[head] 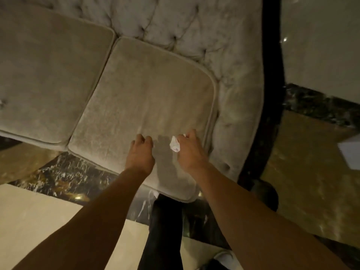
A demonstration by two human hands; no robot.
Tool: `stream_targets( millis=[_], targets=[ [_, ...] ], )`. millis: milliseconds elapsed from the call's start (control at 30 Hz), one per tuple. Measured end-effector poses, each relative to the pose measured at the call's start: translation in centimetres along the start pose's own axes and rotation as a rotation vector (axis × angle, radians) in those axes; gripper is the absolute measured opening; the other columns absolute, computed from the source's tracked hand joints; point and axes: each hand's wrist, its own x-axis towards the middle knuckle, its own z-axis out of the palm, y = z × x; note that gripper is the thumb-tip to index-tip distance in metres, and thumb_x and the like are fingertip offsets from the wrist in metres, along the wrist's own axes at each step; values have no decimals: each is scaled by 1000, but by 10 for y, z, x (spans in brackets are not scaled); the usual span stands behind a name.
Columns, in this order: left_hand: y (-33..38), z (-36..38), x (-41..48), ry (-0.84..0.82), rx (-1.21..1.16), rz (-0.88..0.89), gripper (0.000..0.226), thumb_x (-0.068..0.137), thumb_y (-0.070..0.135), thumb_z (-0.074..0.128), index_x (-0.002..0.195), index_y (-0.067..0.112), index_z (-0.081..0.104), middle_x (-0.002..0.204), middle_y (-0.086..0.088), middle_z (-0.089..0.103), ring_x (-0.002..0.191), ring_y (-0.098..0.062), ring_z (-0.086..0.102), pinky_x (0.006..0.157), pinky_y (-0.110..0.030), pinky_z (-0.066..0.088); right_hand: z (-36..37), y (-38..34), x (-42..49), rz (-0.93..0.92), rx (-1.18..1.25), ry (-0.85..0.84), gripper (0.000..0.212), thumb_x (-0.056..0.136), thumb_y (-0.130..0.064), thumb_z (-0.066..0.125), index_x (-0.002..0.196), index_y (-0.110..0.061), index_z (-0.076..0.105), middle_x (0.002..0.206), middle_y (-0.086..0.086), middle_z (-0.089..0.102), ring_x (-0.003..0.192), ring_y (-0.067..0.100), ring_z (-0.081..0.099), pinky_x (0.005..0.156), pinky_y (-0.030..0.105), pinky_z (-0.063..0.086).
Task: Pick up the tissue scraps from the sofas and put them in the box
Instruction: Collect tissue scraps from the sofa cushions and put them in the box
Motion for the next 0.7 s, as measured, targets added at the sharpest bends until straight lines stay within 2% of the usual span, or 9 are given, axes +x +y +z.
stream_targets(
  millis=[200,333,467,567,700],
  targets=[
    [135,-13,-140,130,3,89,29,75,-8,49,100,5,53,108,-16,45,92,-34,49,81,-44,47,-104,51,-166,-56,69,194,52,86,-7,66,134,-17,49,135,11,33,111,28,48,93,37,48],
    [241,14,-236,97,-37,161,25,77,-5,52,99,6,54,110,-16,46,91,-32,50,81,-42,46,-163,125,-298,-42,49,316,42,87,-4,61,127,-12,50,132,12,34,107,28,48,85,36,48],
    [355,54,-295,29,3,345,18,84,5,56,100,13,55,115,-13,48,95,-29,51,87,-41,47,-209,228,-399,126,35,404,48,86,-11,67,130,-14,49,135,12,34,114,29,46,93,41,48],
    [452,83,-330,-31,46,531,22,86,11,59,105,20,55,118,-6,46,100,-21,49,90,-35,46,-244,314,-466,311,46,493,46,86,-14,68,128,-14,51,137,16,36,116,32,49,94,42,48],
    [559,113,-370,-74,2,687,27,82,5,62,105,19,56,121,-6,45,100,-20,51,90,-32,46,-269,402,-529,545,49,568,52,82,-17,74,129,-16,52,136,14,40,112,30,53,97,43,48]
  ],
)
